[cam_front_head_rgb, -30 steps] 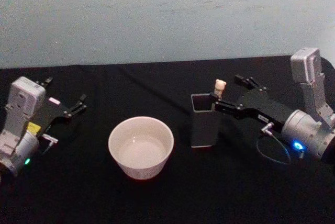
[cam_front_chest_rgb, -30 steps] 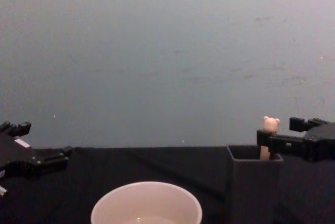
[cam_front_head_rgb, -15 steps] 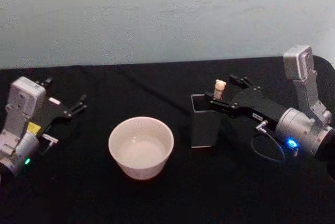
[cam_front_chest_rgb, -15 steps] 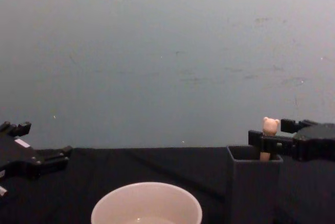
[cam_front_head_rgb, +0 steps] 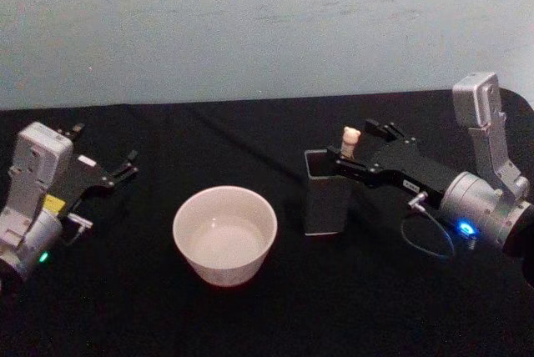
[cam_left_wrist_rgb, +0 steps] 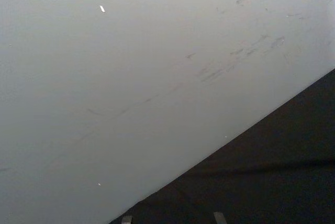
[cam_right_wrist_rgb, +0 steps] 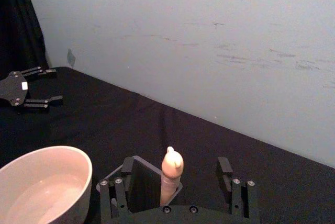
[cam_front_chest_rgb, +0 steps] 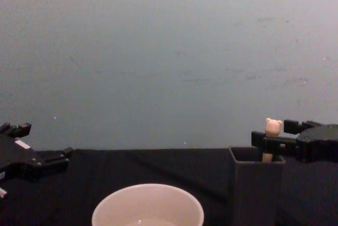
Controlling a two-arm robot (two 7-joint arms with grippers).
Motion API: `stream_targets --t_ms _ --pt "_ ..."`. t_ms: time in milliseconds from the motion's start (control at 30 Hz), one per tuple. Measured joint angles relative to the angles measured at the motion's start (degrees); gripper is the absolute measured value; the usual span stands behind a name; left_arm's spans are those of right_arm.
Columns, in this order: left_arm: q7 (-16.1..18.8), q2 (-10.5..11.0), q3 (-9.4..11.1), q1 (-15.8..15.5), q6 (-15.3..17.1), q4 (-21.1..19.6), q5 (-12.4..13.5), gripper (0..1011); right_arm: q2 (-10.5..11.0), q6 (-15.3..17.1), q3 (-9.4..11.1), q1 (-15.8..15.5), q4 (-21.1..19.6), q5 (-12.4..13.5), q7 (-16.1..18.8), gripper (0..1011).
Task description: Pick up the stirring spoon with one hand, stir inside the cup, then place it back in its original position.
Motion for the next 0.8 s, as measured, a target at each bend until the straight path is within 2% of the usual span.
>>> stream_targets --t_ms 233,267,367,400,700,733,800 --pt "0.00 0.00 0.00 0.00 0.00 0.00 0.00 1001 0.03 -0.05 0.00 -0.03 -0.05 0.01 -0.05 881" --pt "0.00 0.00 0.00 0.00 0.00 0.00 0.00 1001 0.04 -0.07 0.00 -0.04 -0.06 0.01 -0.06 826" --pt "0.00 0.00 0.00 0.00 0.00 0.00 0.00 1001 0.05 -0.08 0.00 -0.04 -0.06 0.02 -0.08 771" --pt "0.00 0.00 0.00 0.00 0.00 0.00 0.00 1001 0.06 -0.09 0.00 -0.04 -0.06 0.02 -0.08 715" --pt "0.00 0.00 0.00 0.00 0.00 0.00 0.00 1001 0.09 -0.13 0.00 -0.05 -0.07 0.03 -0.09 453" --pt "0.00 0.00 0.00 0.00 0.00 0.00 0.00 1001 0.09 -0.13 0.00 -0.04 -0.07 0.03 -0.09 390" --pt "0.00 0.00 0.00 0.00 0.00 0.00 0.00 1001 0.09 -0.13 0.00 -0.05 -0.06 0.03 -0.10 359"
